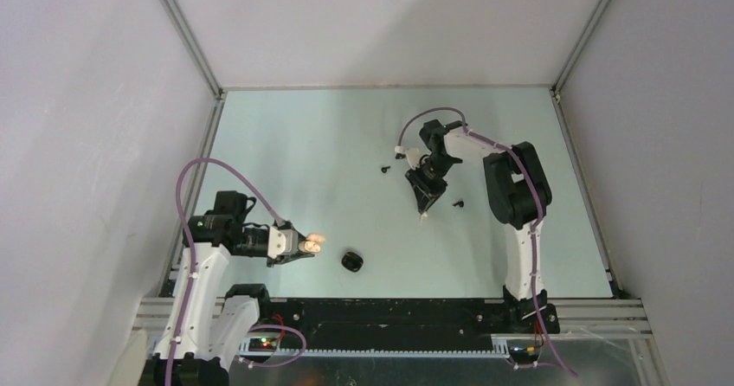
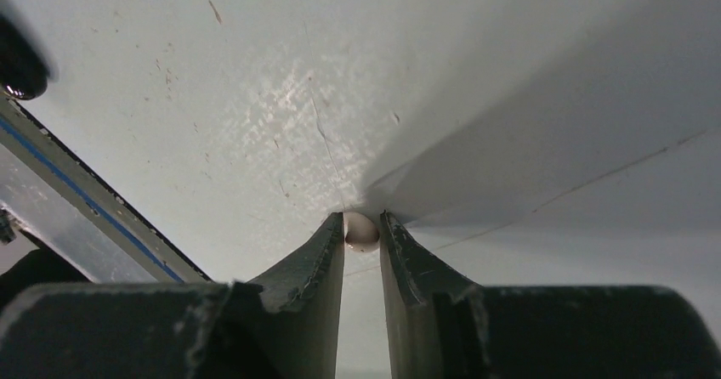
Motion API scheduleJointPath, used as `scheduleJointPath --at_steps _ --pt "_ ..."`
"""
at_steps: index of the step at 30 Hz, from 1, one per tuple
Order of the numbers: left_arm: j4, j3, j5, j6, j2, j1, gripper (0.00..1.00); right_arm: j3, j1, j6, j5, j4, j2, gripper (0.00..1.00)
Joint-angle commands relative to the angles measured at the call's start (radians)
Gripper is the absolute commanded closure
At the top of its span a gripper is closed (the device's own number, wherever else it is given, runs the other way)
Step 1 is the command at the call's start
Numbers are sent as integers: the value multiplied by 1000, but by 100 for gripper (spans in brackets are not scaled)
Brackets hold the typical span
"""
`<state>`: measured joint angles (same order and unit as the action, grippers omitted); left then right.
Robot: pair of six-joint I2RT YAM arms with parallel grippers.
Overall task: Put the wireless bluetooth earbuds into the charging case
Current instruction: Pick up the earbud from the center of the board.
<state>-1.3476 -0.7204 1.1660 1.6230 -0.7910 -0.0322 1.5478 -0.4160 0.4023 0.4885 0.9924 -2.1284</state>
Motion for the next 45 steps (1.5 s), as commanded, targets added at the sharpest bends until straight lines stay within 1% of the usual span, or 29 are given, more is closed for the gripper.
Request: scheduleJointPath --at_steps 1,10,14,18,22,30,39,45 --pt "-9 -33 40 14 10 2 96 -37 20 -21 13 5 53 72" --pt "-13 -32 42 22 12 2 96 -99 35 -15 65 7 105 70" --pt "-17 -30 42 27 12 2 96 -120 38 -9 91 4 121 68" --pt "-21 -32 42 30 12 1 96 -126 46 30 116 -10 134 66" --pt "-22 -32 43 31 16 2 96 -125 57 53 87 -36 132 65" --pt "-24 -32 42 31 18 2 96 -139 58 58 69 -69 109 65" --pt "-23 -30 42 32 15 2 96 -150 60 93 179 -37 105 67" --pt "-24 -31 42 32 16 2 96 -156 61 97 189 -32 99 68"
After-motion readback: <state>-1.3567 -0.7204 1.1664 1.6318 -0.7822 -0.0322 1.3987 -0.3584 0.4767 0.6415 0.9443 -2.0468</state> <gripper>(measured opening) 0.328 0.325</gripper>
